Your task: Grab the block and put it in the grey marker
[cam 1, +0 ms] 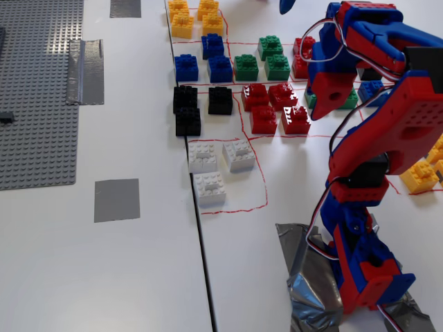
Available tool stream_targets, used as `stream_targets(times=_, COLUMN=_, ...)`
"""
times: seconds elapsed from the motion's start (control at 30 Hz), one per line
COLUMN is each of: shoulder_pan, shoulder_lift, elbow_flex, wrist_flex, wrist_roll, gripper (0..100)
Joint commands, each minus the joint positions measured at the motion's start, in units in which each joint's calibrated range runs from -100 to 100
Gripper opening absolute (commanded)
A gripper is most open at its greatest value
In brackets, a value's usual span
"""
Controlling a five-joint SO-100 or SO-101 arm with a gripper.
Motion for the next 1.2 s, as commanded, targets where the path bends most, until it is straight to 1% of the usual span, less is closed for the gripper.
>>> stream_targets(times=0.0, shoulder_pan=-1.20, shoulder_lift=-2.68, elbow_flex=-1.18, wrist_flex=-1.09, wrist_roll=-0.05, gripper=21)
stream_targets(times=0.33, shoulder_pan=-1.69, shoulder_lift=-0.21, elbow_flex=-0.45, wrist_flex=-2.39, wrist_roll=0.54, gripper=20)
stream_targets(times=0.47, shoulder_pan=-1.78, shoulder_lift=0.04, elbow_flex=0.73, wrist_flex=-2.88, wrist_roll=0.68, gripper=23)
stream_targets(times=0.93, shoulder_pan=-3.65, shoulder_lift=3.42, elbow_flex=0.54, wrist_flex=-4.91, wrist_roll=0.73, gripper=23)
stream_targets(times=1.17, shoulder_pan=-3.75, shoulder_lift=5.16, elbow_flex=-0.36, wrist_flex=-5.47, wrist_roll=0.63, gripper=20)
